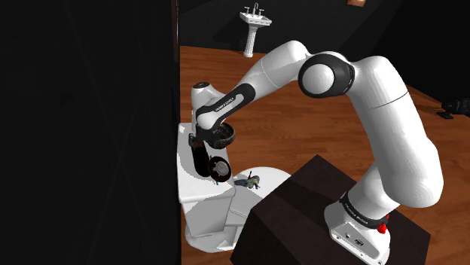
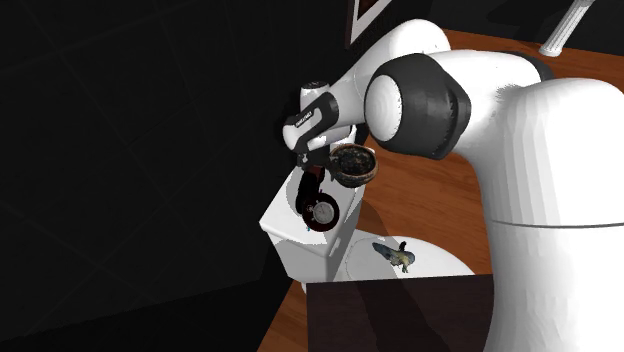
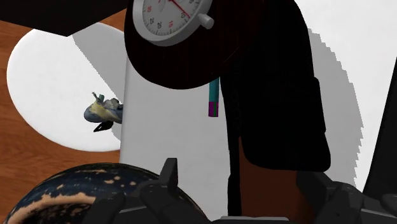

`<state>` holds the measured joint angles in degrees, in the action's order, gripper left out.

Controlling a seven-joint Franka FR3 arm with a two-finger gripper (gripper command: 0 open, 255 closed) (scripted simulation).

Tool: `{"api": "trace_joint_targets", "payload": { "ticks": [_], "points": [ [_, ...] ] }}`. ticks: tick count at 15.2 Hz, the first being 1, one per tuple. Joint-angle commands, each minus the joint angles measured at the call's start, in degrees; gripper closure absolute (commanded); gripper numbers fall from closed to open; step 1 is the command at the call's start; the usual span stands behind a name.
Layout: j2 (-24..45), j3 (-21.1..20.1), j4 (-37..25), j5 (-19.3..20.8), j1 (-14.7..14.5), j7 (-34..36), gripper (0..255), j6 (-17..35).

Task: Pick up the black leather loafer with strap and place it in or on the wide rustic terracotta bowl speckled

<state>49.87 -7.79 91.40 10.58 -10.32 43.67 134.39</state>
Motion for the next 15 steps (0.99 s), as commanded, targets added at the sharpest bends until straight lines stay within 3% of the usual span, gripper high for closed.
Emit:
{"api": "trace_joint_targets", "payload": {
  "ticks": [1, 6, 7, 15],
  "points": [
    [0.2, 0.1, 0.1, 0.1, 0.1, 0.0, 0, 0.2],
    [0.2, 0.1, 0.1, 0.1, 0.1, 0.0, 0, 0.2],
    [0.2, 0.1, 0.1, 0.1, 0.0, 0.0, 255, 0.2],
    [0.2, 0.1, 0.2, 0.1, 0.1, 0.0, 255, 0.3]
  ]
}}
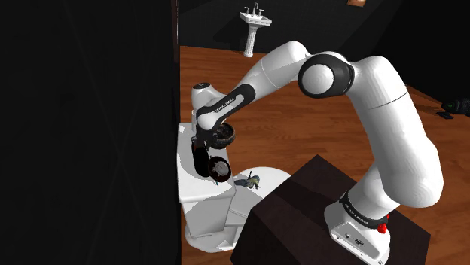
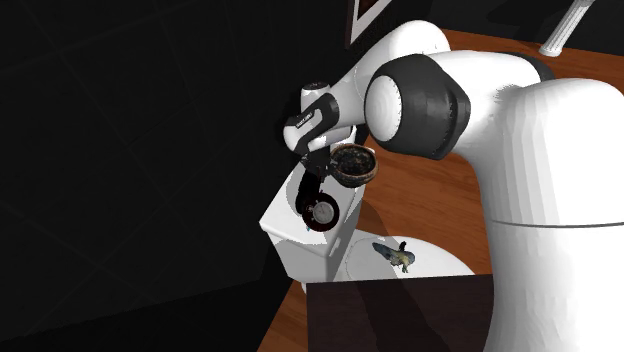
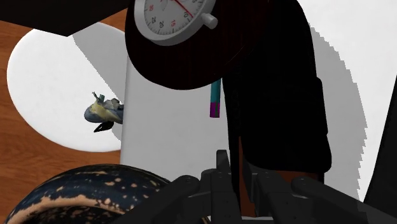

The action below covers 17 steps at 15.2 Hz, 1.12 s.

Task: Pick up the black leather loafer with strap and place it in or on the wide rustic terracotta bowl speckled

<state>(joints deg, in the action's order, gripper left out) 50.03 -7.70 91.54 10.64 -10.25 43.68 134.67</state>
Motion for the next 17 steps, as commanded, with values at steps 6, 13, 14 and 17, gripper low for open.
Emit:
{"api": "trace_joint_targets", "payload": {
  "ticks": [6, 13, 14, 17],
  "points": [
    [-3.1, -0.4, 1.2, -0.4, 0.3, -0.2, 255, -2.0],
    [-7.2, -0.9, 2.3, -0.9, 0.7, -0.6, 255, -4.9],
    [-7.8, -1.0, 2.5, -1.0, 0.8, -0.6, 255, -5.4],
    [-9.4, -1.2, 2.7, -1.3, 0.9, -0.8, 255, -6.8]
  ]
}}
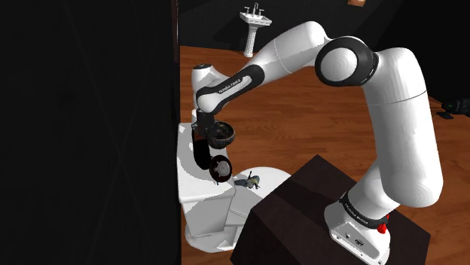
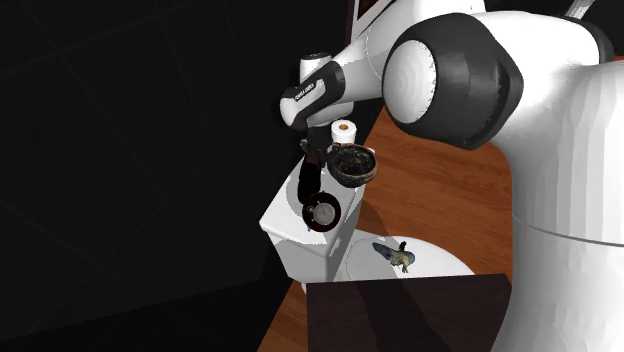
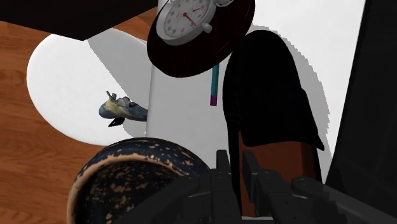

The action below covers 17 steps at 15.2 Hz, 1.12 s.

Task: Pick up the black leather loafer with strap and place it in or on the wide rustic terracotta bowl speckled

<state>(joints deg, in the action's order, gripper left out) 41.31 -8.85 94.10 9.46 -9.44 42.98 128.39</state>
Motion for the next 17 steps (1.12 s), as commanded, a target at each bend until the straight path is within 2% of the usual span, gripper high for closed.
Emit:
{"api": "trace_joint_targets", "payload": {
  "ticks": [1, 17],
  "points": [
    [-1.2, -0.2, 0.2, -0.2, 0.2, -0.2, 255, -1.0],
    [-8.7, -1.2, -0.8, -1.6, 0.8, -1.2, 255, -9.3]
  ]
}}
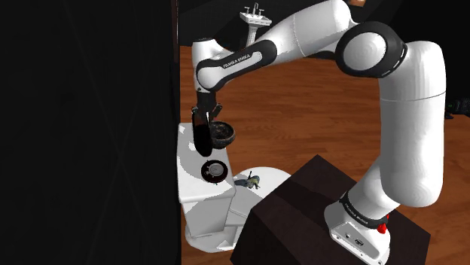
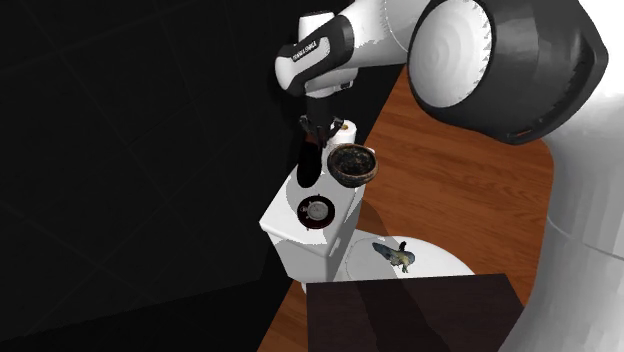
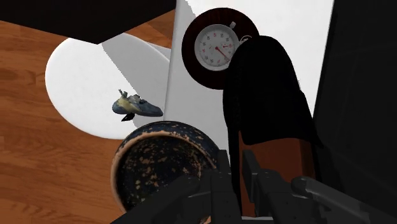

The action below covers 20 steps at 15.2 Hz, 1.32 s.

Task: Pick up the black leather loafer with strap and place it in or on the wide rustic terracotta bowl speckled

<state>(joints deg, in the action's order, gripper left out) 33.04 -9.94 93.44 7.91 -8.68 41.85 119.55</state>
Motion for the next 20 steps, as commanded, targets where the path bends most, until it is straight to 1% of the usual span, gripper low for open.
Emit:
{"api": "trace_joint_targets", "payload": {
  "ticks": [1, 7, 13, 20],
  "points": [
    [-0.2, 0.2, -0.6, -0.1, 0.8, -1.2, 255, -0.8],
    [1.6, 1.9, -5.1, -0.3, 5.6, -7.9, 255, -3.1],
    [5.5, 3.5, -13.0, -0.4, 10.1, -14.6, 255, -6.7],
    [8.0, 3.7, -11.7, -0.1, 10.1, -14.2, 255, -2.9]
  ]
}}
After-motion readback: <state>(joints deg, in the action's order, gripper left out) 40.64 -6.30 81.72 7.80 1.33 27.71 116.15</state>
